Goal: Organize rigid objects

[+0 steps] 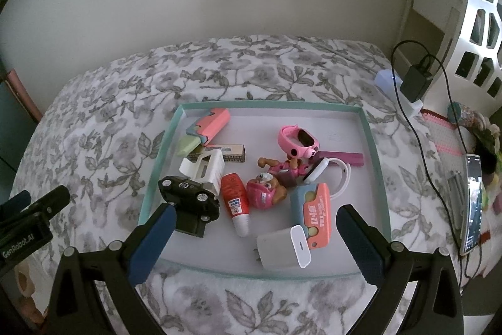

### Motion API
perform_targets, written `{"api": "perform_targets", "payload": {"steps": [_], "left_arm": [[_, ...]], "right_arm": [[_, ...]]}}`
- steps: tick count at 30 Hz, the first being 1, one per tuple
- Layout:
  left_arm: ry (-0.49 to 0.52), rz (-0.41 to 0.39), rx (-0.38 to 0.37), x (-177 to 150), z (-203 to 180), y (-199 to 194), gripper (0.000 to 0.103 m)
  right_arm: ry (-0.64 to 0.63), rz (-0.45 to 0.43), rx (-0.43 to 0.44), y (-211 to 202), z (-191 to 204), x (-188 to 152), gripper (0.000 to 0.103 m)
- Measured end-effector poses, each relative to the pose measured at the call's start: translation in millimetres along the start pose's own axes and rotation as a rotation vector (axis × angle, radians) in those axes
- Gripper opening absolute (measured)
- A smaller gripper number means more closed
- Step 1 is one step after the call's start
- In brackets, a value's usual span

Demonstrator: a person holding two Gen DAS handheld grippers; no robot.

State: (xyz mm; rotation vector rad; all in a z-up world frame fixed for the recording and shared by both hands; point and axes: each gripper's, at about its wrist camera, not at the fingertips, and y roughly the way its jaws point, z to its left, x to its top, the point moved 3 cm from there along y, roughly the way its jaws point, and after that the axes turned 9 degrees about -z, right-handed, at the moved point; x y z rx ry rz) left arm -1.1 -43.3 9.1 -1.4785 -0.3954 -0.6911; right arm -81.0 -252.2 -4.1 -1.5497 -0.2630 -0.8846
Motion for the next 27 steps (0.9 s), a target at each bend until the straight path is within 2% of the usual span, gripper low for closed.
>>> {"api": "perform_targets", "payload": {"steps": [20, 27], "left_arm": [[-0.017, 0.015, 0.001, 0.4, 4.3, 3.7, 0.096], [-0.004, -0.004, 0.015, 0.2, 3.2, 1.5, 0.096]], "right_arm": [[-0.013, -0.002, 0.001, 2.0, 0.9, 1.2, 0.103], [-0.014, -0.002, 0.001, 2.4, 0.8, 1.4, 0.103]]}}
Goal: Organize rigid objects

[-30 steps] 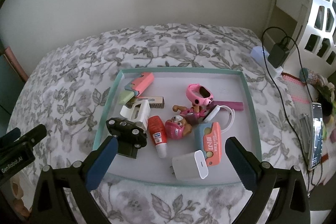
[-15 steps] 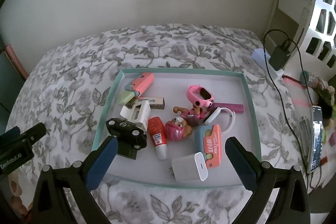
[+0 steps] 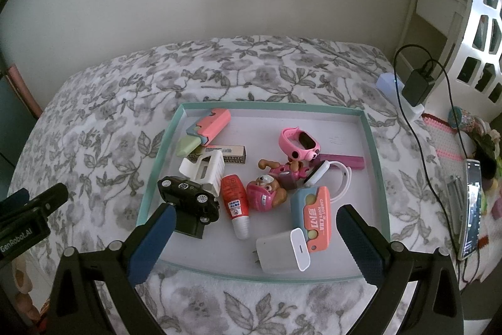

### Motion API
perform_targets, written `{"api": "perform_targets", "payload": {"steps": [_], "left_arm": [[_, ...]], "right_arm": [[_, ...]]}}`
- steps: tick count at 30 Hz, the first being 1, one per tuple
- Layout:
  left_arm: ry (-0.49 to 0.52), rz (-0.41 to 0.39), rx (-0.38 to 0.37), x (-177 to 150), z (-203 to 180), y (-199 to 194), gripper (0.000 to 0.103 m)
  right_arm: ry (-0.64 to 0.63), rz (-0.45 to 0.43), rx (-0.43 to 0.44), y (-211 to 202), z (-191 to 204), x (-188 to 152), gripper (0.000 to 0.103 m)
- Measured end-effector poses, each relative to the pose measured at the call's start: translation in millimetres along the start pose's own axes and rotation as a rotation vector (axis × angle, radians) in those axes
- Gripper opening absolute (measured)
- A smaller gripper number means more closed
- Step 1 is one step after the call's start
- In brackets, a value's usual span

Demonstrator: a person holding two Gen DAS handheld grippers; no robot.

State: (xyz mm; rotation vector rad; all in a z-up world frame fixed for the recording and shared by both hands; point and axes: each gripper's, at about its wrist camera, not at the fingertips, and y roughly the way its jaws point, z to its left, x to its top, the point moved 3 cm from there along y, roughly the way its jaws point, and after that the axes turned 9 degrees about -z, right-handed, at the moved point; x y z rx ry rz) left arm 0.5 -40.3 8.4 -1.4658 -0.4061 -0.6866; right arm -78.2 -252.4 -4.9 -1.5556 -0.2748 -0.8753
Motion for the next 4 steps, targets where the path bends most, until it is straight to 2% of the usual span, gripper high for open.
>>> {"api": "perform_targets", "payload": {"steps": [4], "left_arm": [[0.007, -0.010, -0.017, 1.2, -2.8, -1.8, 0.096]], "right_arm": [[0.000, -0.001, 0.000, 0.0, 0.3, -0.3, 0.103]]}}
